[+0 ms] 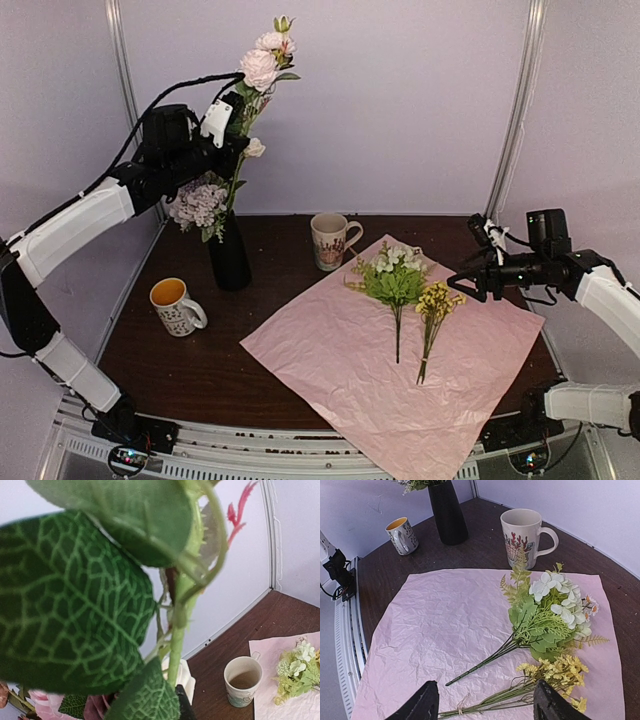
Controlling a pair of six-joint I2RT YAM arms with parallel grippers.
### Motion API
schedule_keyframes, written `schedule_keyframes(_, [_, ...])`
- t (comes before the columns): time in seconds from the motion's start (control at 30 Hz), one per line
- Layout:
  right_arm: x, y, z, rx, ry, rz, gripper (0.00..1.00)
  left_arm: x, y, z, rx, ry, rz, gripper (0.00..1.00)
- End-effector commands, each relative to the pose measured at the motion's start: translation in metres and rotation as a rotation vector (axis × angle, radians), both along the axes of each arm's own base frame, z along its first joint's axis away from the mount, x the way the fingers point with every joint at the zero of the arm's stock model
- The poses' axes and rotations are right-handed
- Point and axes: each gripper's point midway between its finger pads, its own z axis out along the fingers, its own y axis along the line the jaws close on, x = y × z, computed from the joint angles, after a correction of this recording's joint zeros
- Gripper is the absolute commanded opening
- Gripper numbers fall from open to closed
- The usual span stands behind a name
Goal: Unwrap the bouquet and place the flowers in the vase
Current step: Place the fake flower in the vase.
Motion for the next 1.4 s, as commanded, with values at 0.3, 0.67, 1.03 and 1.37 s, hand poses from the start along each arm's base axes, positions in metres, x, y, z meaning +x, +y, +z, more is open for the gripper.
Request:
schedule_keyframes(0.3, [-0.001,-0.001,0.000,0.011,0.003,0.009,0.65,0.011,0.011,-0.041,-0.055,0.023,0.028,0.00])
schedule_keyframes(0.67, [-0.001,-0.001,0.000,0.012,0.005,0.009,0.65,0.009,0.019,-0.057,-0.013,0.038,0.059,0.00])
schedule_keyframes(1.03, [-0.001,-0.001,-0.001,0.013,0.009,0.012,0.65,0.005,0.016,-0.029,-0.024,0.002,0.034,0.32])
schedule_keyframes(1.37, [0.000,-0.001,-0.003,0.012,0.015,0.009,0.65,0.010,-0.002,-0.018,-0.033,-0.006,-0.046,0.27])
